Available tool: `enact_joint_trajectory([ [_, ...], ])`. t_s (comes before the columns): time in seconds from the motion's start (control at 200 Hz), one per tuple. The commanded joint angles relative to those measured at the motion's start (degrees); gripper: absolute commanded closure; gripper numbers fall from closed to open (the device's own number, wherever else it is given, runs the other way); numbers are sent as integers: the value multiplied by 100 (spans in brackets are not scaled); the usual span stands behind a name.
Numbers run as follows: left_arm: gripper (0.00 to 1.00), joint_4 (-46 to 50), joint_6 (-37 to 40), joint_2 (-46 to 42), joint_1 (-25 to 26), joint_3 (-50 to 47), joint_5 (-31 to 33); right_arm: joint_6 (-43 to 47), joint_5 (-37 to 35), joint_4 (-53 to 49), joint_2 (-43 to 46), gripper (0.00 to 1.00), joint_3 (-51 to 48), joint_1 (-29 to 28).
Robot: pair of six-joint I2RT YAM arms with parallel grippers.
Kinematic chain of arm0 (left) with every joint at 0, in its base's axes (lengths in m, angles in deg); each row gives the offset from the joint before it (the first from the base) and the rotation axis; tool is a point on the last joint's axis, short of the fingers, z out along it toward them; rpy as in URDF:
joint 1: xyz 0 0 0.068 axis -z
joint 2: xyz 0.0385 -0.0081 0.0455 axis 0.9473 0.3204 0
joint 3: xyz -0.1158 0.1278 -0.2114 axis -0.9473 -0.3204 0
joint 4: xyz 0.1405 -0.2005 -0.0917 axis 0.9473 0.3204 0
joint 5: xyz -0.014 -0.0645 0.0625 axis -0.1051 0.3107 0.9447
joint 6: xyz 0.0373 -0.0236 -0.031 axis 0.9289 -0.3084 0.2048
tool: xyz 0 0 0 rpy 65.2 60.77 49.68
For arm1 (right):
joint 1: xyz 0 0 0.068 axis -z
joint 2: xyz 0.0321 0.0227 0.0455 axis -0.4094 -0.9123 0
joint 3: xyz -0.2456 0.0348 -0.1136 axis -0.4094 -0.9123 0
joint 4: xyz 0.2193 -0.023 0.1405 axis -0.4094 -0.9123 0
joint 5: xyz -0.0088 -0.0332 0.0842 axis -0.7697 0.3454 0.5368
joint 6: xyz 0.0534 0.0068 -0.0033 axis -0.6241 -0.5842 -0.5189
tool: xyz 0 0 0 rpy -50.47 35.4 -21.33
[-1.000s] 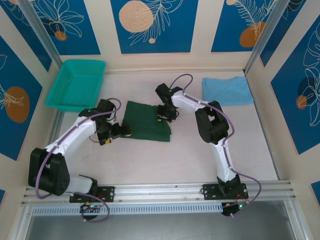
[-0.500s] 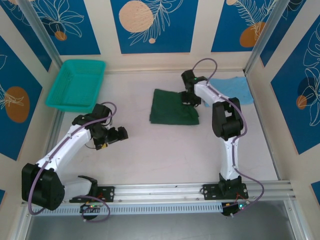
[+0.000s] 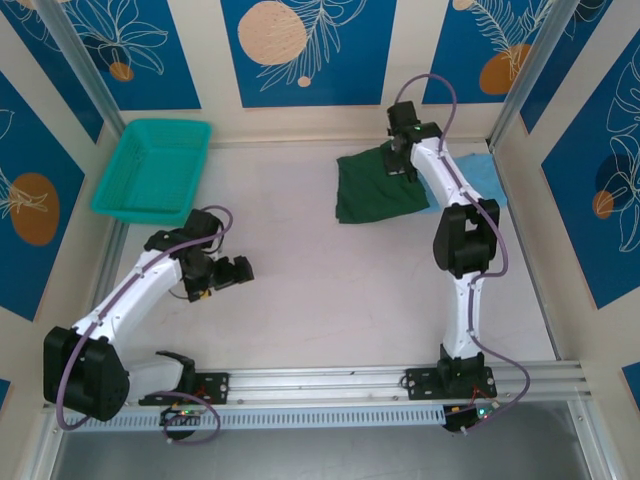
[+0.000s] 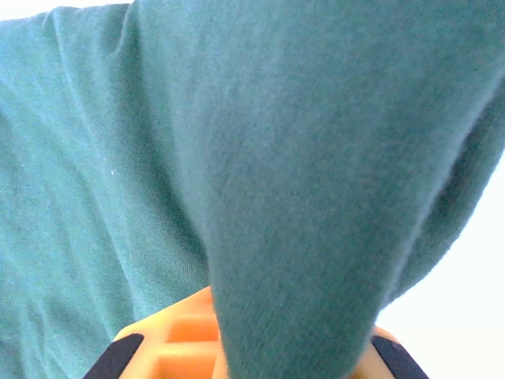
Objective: Fold and stack the t-shirts
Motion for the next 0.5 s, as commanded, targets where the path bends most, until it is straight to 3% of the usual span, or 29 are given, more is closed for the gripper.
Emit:
enact_joint_trajectory([
  [0.0,0,189,88,94,-76,-114,76,414,237,-57,430,100,385,260],
  [0.285,0,175,207,381,-154,-144,62,904,476,-260,688,100,693,385],
  [0.495,0,175,312,527,-203,-118,52,1243,267,-474,820,100,678,521],
])
